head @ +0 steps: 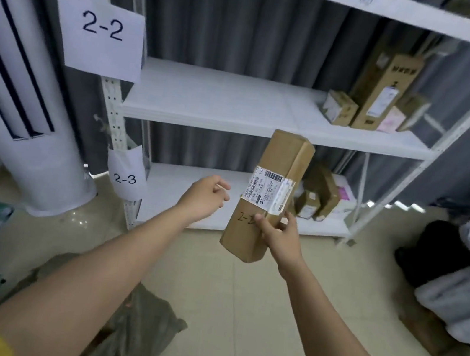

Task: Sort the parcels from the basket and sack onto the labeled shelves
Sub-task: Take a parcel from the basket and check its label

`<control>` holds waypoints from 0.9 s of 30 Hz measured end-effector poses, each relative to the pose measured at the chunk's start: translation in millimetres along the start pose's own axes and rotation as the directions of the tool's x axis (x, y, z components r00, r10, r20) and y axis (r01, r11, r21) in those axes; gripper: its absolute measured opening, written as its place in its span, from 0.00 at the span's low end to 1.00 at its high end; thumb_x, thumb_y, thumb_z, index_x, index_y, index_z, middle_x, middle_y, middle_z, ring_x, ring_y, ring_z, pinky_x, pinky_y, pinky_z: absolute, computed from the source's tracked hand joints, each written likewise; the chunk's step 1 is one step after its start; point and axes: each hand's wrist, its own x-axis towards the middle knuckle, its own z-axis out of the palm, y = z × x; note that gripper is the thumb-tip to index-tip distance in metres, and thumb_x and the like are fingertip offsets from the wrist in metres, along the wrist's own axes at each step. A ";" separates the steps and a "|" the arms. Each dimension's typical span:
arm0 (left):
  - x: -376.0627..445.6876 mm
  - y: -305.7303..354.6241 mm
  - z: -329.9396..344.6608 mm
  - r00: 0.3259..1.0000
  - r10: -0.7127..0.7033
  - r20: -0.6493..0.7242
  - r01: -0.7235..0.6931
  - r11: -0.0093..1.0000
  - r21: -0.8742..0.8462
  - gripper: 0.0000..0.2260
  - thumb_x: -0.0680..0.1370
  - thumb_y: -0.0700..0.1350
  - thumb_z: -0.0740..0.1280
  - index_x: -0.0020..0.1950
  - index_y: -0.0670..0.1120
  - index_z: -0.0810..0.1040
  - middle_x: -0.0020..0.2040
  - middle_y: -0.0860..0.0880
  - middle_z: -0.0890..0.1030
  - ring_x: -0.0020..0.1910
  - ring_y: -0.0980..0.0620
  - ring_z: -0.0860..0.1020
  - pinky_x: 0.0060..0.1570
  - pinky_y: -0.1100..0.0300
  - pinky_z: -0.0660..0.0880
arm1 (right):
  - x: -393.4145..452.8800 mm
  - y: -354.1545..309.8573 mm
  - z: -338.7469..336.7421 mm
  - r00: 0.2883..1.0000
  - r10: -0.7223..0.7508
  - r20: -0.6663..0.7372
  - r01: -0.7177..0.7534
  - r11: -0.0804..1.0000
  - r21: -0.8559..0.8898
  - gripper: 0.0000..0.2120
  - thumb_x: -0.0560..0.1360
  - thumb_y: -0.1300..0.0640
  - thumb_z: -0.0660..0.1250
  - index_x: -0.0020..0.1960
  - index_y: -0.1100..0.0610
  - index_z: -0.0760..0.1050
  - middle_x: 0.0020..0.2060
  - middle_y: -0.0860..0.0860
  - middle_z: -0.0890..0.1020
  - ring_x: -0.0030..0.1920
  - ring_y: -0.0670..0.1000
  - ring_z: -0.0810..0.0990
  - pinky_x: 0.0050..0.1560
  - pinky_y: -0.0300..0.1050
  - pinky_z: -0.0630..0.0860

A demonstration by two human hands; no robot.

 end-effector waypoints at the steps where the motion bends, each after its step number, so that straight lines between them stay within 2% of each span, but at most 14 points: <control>1: 16.4 11.6 2.6 1.000 0.023 -0.002 -0.023 1.000 0.005 0.11 0.80 0.41 0.54 0.56 0.50 0.74 0.49 0.52 0.81 0.45 0.53 0.79 0.39 0.61 0.72 | 16.7 -9.8 -5.4 1.000 -0.024 -0.008 0.024 1.000 -0.012 0.25 0.73 0.54 0.74 0.63 0.49 0.64 0.60 0.50 0.78 0.56 0.47 0.78 0.53 0.41 0.75; 5: 81.5 57.0 11.4 0.995 0.102 -0.022 -0.102 0.995 -0.009 0.10 0.80 0.40 0.58 0.56 0.48 0.75 0.51 0.49 0.81 0.51 0.50 0.79 0.50 0.58 0.74 | 81.0 -50.5 -26.7 0.997 -0.076 -0.033 0.075 0.997 -0.028 0.27 0.73 0.53 0.75 0.63 0.49 0.62 0.59 0.48 0.75 0.59 0.50 0.76 0.60 0.47 0.73; 9: 151.5 94.8 28.4 0.991 0.132 -0.013 -0.132 0.991 -0.001 0.09 0.79 0.39 0.60 0.55 0.47 0.76 0.53 0.47 0.81 0.51 0.49 0.79 0.53 0.57 0.75 | 143.8 -79.2 -53.0 0.993 -0.070 -0.090 0.068 0.997 -0.031 0.38 0.71 0.49 0.76 0.74 0.55 0.61 0.65 0.51 0.75 0.63 0.54 0.75 0.65 0.57 0.73; 12: 199.6 121.5 49.5 0.987 0.159 0.017 -0.160 0.985 0.071 0.10 0.79 0.40 0.60 0.57 0.48 0.76 0.55 0.49 0.80 0.50 0.51 0.77 0.47 0.60 0.72 | 187.4 -93.9 -79.3 0.986 -0.092 -0.139 0.088 0.995 -0.038 0.38 0.71 0.50 0.76 0.75 0.56 0.60 0.66 0.53 0.74 0.63 0.54 0.75 0.63 0.53 0.74; 15: 244.8 151.2 71.3 0.984 0.177 0.021 -0.178 0.973 0.146 0.12 0.80 0.41 0.57 0.59 0.49 0.76 0.56 0.50 0.78 0.52 0.51 0.76 0.48 0.61 0.70 | 236.3 -111.1 -110.6 0.983 -0.123 -0.138 0.114 0.991 -0.074 0.39 0.71 0.50 0.75 0.75 0.56 0.59 0.67 0.52 0.73 0.63 0.54 0.74 0.64 0.53 0.73; 21: 341.8 214.1 105.5 0.973 0.225 -0.047 -0.212 0.957 0.196 0.12 0.80 0.41 0.57 0.61 0.49 0.75 0.60 0.48 0.77 0.52 0.51 0.73 0.50 0.61 0.68 | 347.3 -149.2 -177.8 0.972 -0.225 -0.064 0.214 0.965 -0.150 0.35 0.72 0.51 0.75 0.72 0.53 0.59 0.64 0.51 0.72 0.62 0.54 0.73 0.60 0.52 0.75; 24: 380.9 240.4 125.6 0.975 0.199 -0.097 -0.178 0.964 0.197 0.12 0.81 0.42 0.57 0.62 0.49 0.74 0.61 0.48 0.76 0.52 0.50 0.74 0.49 0.60 0.69 | 397.3 -161.9 -205.6 0.966 -0.256 -0.024 0.250 0.957 -0.145 0.33 0.73 0.53 0.74 0.71 0.54 0.60 0.61 0.48 0.72 0.59 0.51 0.73 0.61 0.51 0.75; 27: 411.9 259.2 146.7 0.977 0.169 -0.127 -0.144 0.973 0.181 0.13 0.81 0.42 0.56 0.63 0.48 0.73 0.63 0.47 0.76 0.57 0.49 0.74 0.52 0.61 0.69 | 444.9 -168.9 -226.7 0.969 -0.244 0.040 0.247 0.963 -0.112 0.30 0.73 0.53 0.74 0.69 0.52 0.61 0.58 0.46 0.72 0.57 0.49 0.73 0.58 0.46 0.73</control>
